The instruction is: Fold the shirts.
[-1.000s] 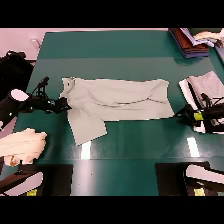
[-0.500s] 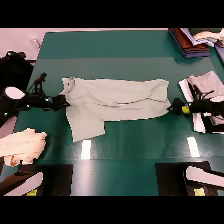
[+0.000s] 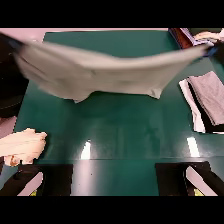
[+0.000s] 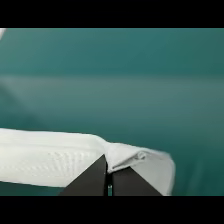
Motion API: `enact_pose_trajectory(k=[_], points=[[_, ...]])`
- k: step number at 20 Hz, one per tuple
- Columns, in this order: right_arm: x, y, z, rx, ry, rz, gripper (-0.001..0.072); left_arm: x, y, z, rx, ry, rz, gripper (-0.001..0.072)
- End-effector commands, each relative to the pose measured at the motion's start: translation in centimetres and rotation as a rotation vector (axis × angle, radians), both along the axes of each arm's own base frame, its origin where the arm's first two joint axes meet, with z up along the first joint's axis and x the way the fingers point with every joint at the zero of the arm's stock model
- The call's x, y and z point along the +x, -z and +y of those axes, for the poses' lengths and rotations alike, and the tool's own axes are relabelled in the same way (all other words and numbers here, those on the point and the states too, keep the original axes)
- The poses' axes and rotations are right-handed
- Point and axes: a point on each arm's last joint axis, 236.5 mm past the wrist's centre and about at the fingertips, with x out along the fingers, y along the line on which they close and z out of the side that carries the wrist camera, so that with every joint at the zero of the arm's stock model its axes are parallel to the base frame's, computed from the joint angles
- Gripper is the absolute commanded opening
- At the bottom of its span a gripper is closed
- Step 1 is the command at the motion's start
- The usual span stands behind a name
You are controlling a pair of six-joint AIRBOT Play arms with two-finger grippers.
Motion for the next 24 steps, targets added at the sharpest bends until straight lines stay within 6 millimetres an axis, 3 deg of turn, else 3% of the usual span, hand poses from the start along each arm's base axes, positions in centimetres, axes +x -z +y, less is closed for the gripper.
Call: enact_pose_trajectory(k=[1,3,5,7,9,10,12,15,18,20,22,24], points=[[-7.4,-12.4,-0.2,-0.176,0.116,-0.264,0.0015,-9.7,-13.8,0.6,0.012,-0.051,-0.377,0.0027],[-10.2,-15.2,-0.7,-0.239,0.173,-0.298,0.0015,-13.1,-18.2,1.1,-0.009,-0.085,-0.534,0.0027],[-11.8,-16.3,-1.3,-0.263,0.213,-0.276,0.0014,-14.3,-20.0,1.2,-0.028,-0.093,-0.605,0.0027],[-11.9,-16.2,-1.3,-0.277,0.204,-0.227,0.0013,-13.1,-19.4,1.5,-0.021,-0.102,-0.576,0.0027],[-10.0,-14.4,-1.9,-0.254,0.191,-0.143,0.0014,-8.5,-15.8,1.6,-0.012,-0.100,-0.441,0.0027],[-8.5,-12.8,-2.4,-0.238,0.186,-0.090,0.0014,-5.4,-12.7,1.6,-0.006,-0.095,-0.332,0.0027],[-4.9,-7.4,-3.6,-0.196,0.171,0.071,0.0013,0.3,-4.7,1.3,0.008,-0.062,-0.069,0.0027],[0.7,3.4,-4.8,-0.139,0.123,0.364,0.0014,7.3,9.1,0.5,0.006,0.005,0.338,0.0028],[4.3,14.8,-4.5,-0.127,0.064,0.646,0.0013,11.9,21.9,0.4,-0.009,0.027,0.641,0.0028],[5.9,21.4,-3.6,-0.106,0.025,0.783,0.0014,14.1,29.1,0.2,-0.034,0.036,0.802,0.0028],[8.2,26.0,-3.2,-0.091,0.014,0.845,0.0013,16.6,33.7,-0.5,-0.079,0.057,0.851,0.0028],[10.3,28.2,-3.3,-0.084,0.014,0.864,0.0014,19.5,35.9,-0.9,-0.153,0.026,0.829,0.0027]])
